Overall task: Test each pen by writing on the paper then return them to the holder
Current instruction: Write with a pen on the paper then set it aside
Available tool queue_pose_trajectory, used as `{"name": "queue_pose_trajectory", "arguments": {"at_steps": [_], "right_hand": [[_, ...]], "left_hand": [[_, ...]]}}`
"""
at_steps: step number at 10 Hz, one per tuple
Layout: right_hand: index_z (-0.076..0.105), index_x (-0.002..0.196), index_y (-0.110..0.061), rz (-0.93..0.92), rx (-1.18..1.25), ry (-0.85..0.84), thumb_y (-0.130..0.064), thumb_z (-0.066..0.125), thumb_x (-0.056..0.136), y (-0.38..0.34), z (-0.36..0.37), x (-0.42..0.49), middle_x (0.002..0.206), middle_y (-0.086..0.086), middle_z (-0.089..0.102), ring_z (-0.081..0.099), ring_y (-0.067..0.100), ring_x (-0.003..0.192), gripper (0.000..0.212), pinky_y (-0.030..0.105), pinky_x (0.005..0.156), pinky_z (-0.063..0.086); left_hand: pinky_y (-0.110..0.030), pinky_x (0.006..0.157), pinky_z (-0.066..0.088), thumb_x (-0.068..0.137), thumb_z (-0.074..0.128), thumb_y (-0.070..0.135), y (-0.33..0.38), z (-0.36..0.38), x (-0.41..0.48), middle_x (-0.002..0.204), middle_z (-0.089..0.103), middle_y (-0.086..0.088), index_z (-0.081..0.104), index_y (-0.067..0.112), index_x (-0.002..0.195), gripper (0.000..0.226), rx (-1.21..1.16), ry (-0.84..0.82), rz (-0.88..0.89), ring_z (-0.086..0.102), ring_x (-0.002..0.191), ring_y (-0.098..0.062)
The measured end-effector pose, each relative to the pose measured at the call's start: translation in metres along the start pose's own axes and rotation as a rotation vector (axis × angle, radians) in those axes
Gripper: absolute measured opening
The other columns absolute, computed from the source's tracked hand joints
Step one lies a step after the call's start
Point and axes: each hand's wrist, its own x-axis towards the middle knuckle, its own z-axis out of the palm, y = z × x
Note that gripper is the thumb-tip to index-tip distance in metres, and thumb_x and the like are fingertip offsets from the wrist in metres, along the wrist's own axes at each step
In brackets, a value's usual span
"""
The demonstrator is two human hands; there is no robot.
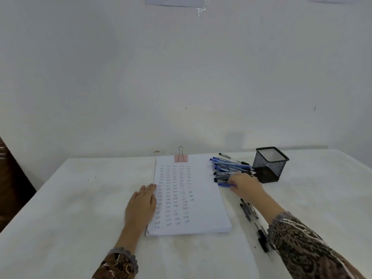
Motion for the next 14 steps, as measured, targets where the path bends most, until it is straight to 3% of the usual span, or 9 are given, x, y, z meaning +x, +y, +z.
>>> {"name": "queue_pose_trajectory", "arguments": {"at_steps": [5, 6, 7, 8, 9, 11, 12, 13, 14], "right_hand": [[0.044, 0.093, -0.021, -0.054, 0.206, -0.084, -0.021, 0.046, 0.096, 0.001, -0.009, 0.012, 0.086, -0.002, 0.049, 0.049, 0.018, 0.077, 0.004, 0.028, 0.070, 0.038], [0.040, 0.083, -0.020, -0.070, 0.944, 0.060, -0.019, 0.036, 0.100, -0.025, -0.021, 0.008, 0.065, 0.000, 0.040, 0.035, 0.013, 0.054, 0.018, 0.029, 0.057, 0.029], [0.037, 0.066, -0.019, 0.051, 1.925, 0.050, -0.055, 0.034, 0.089, -0.055, -0.029, 0.005, 0.048, -0.007, 0.030, 0.024, 0.009, 0.041, 0.043, 0.027, 0.051, 0.016], [0.038, 0.051, -0.019, 0.153, 2.528, 0.168, -0.063, 0.045, 0.066, -0.078, -0.015, 0.002, 0.042, -0.005, 0.022, 0.014, 0.013, 0.041, 0.047, 0.023, 0.046, 0.018], [0.040, 0.050, -0.018, 0.289, 2.741, 0.306, -0.048, 0.047, 0.060, -0.091, 0.010, -0.005, 0.040, -0.004, 0.021, 0.007, 0.015, 0.048, 0.033, 0.023, 0.046, 0.014], [0.058, 0.073, -0.013, 0.317, 2.796, 0.346, -0.055, 0.058, 0.067, -0.098, 0.027, -0.007, 0.045, -0.005, 0.027, 0.023, 0.012, 0.037, 0.041, 0.019, 0.040, 0.021], [0.060, 0.094, -0.010, 0.333, 2.642, 0.261, -0.043, 0.038, 0.095, -0.100, 0.032, -0.002, 0.047, -0.006, 0.046, 0.042, 0.006, 0.038, 0.039, 0.016, 0.038, 0.037], [0.063, 0.100, -0.009, 0.362, 2.533, 0.122, -0.050, 0.022, 0.098, -0.100, 0.038, -0.001, 0.065, 0.007, 0.068, 0.063, 0.014, 0.051, 0.058, 0.020, 0.050, 0.053], [0.063, 0.084, -0.004, 0.395, 2.377, 0.083, -0.050, 0.033, 0.094, -0.102, 0.036, -0.005, 0.066, 0.010, 0.069, 0.066, 0.017, 0.051, 0.056, 0.021, 0.048, 0.055]], "left_hand": [[-0.028, 0.116, 0.013, 0.099, 0.027, 0.020, -0.001, 0.001, -0.001, 0.150, 0.031, 0.007, 0.031, 0.020, 0.143, 0.044, 0.014, 0.019, 0.009, 0.021, 0.141, -0.012], [-0.028, 0.116, 0.013, 0.099, 0.027, 0.020, 0.000, 0.001, 0.000, 0.150, 0.030, 0.007, 0.030, 0.020, 0.144, 0.045, 0.020, 0.022, 0.012, 0.020, 0.141, -0.012], [-0.028, 0.116, 0.012, 0.099, 0.026, 0.020, -0.001, 0.001, 0.000, 0.150, 0.030, 0.007, 0.030, 0.021, 0.144, 0.045, 0.024, 0.009, 0.010, 0.020, 0.142, -0.011], [-0.027, 0.116, 0.011, 0.099, 0.027, 0.021, -0.004, 0.003, 0.001, 0.150, 0.031, 0.008, 0.031, 0.021, 0.143, 0.044, 0.031, 0.016, 0.019, 0.020, 0.141, -0.011], [-0.026, 0.115, 0.011, 0.099, 0.027, 0.021, -0.004, 0.002, 0.001, 0.150, 0.030, 0.009, 0.031, 0.021, 0.143, 0.044, 0.030, 0.012, 0.022, 0.020, 0.141, -0.010], [-0.029, 0.116, 0.014, 0.097, 0.022, 0.026, -0.003, 0.003, 0.001, 0.148, 0.034, 0.006, 0.034, 0.018, 0.142, 0.047, 0.026, 0.013, 0.032, 0.023, 0.141, -0.014], [-0.029, 0.115, 0.014, 0.093, 0.016, 0.030, -0.003, 0.003, 0.000, 0.148, 0.034, 0.006, 0.034, 0.019, 0.142, 0.054, 0.033, 0.012, 0.032, 0.023, 0.141, -0.014], [-0.028, 0.115, 0.013, 0.094, 0.018, 0.029, -0.003, 0.003, 0.000, 0.149, 0.033, 0.007, 0.034, 0.020, 0.142, 0.052, 0.027, 0.011, 0.026, 0.022, 0.141, -0.012], [-0.028, 0.116, 0.012, 0.099, 0.025, 0.023, -0.002, 0.001, -0.001, 0.150, 0.031, 0.008, 0.032, 0.020, 0.143, 0.045, 0.034, 0.005, 0.021, 0.021, 0.141, -0.012]]}}
